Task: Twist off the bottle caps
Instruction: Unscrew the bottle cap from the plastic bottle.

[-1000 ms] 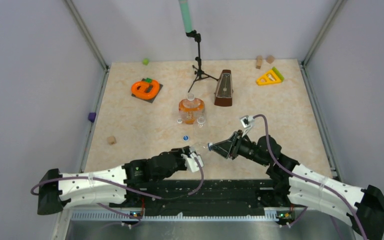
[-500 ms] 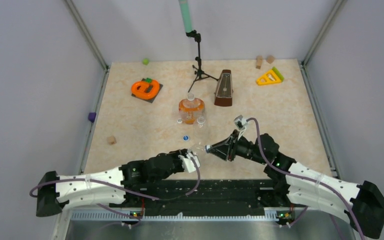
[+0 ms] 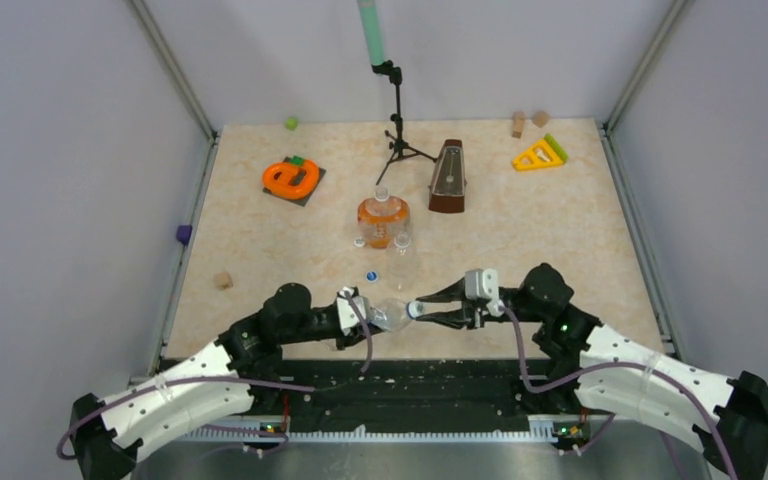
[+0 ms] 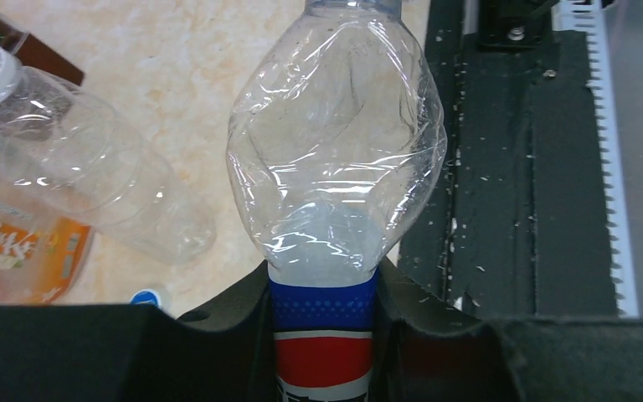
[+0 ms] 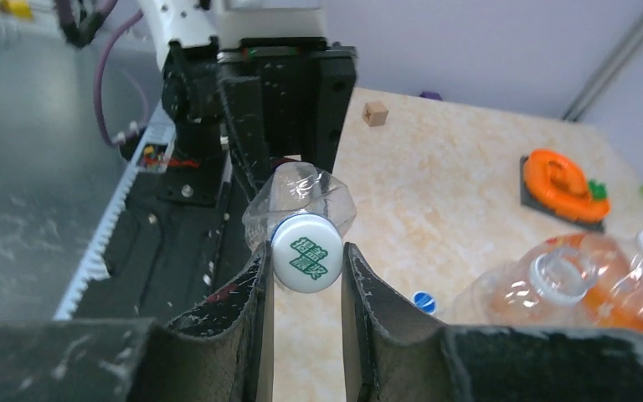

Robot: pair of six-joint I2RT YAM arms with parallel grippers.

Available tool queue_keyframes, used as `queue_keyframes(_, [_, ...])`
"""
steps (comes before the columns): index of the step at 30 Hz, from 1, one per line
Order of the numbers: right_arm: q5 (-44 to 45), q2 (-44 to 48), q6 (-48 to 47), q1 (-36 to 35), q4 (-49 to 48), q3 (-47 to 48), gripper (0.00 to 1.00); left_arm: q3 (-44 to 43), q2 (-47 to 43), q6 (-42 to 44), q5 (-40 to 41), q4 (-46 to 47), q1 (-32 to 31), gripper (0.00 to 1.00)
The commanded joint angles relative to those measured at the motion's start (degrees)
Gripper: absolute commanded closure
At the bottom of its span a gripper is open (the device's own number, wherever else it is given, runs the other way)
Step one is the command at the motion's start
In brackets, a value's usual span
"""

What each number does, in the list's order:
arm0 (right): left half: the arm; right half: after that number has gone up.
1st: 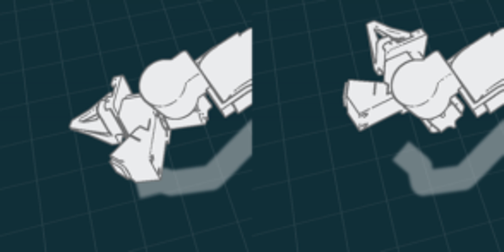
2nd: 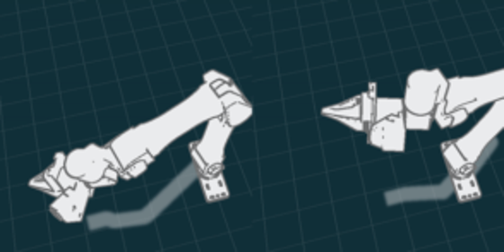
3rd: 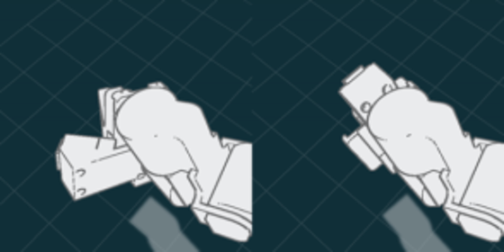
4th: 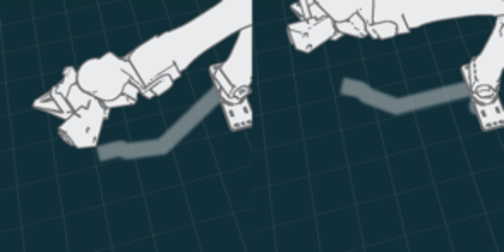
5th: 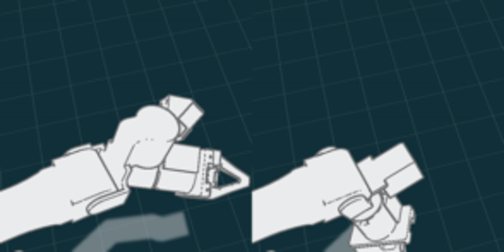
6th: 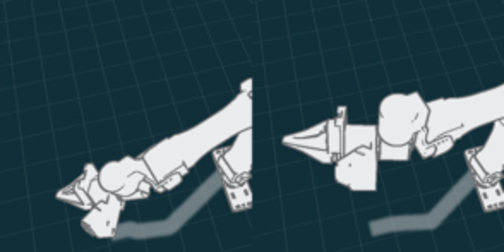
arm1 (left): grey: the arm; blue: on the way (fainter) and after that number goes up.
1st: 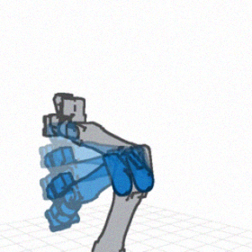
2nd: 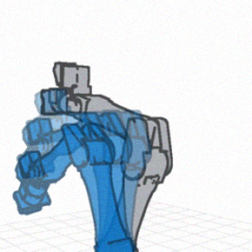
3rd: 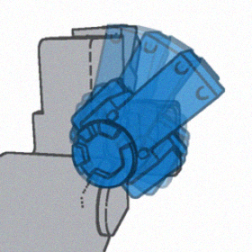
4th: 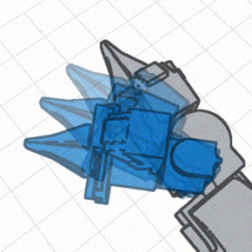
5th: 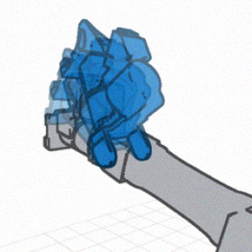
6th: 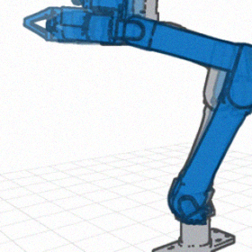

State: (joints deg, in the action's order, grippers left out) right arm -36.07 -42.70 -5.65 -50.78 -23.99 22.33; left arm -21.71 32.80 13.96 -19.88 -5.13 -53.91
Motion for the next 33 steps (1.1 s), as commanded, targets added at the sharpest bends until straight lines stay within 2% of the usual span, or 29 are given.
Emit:
queue_keyframes(1, [-10.05, -1.27, -21.64, -0.83, 7.43, 3.47, 1.0, -3.12, 1.9, -3.94, -13.66, 8.33, 2.82, 1.0])
queue_keyframes(7, [-9.32, -5.69, -38.51, -0.88, 20.8, 8.82, 1.0, -7.51, 8.2, -3.49, -24.03, 3.51, 4.94, 1.0])
queue_keyframes(10, [-5.7, -8.64, -40.91, -0.86, 23.71, 11.33, 1.0, -8.11, 9.16, -3.35, -24.81, 2.94, 5.93, 1.0])
queue_keyframes(12, [-4.5, -9.83, -41.17, -0.89, 23.77, 11.65, 1.0, -7.9, 8.78, -2.97, -21.46, 2.76, 6.09, 1.0])
queue_keyframes(14, [-4.52, -10.04, -39.01, -0.85, 20.48, 10.38, 1.0, -6.7, 7.5, -2.89, -14.46, 3.54, 6.08, 1.0])
queue_keyframes(15, [-4.17, -9.65, -36.33, -0.81, 17.17, 8.86, 0.92, -6.0, 6.84, -2.43, -10.08, 3.84, 6.08, 1.0])
queue_keyframes(18, [-0.76, -8.07, -27.85, -0.85, 5.74, 3.4, 0.78, -3.54, 5.51, -0.28, -3.16, 4.58, 6.0, 1.0])
queue_keyframes(21, [2.14, -7.38, -22.76, -0.82, 1.88, 1.99, 0.75, -1.65, 5.75, 3.5, -1.12, 4.6, 5.97, 1.0])
queue_keyframes(25, [4.89, -7.21, -19.09, -0.85, -0.06, 0.96, 0.6, -0.61, 7.16, 4.45, 2.49, 6.6, 5.35, 1.0])
queue_keyframes(33, [7.7, -3.69, -15.31, -0.76, -5.61, -3.38, 0.54, 0.67, 4.4, 6.02, 5.4, 7.39, 4.3, 1.0])
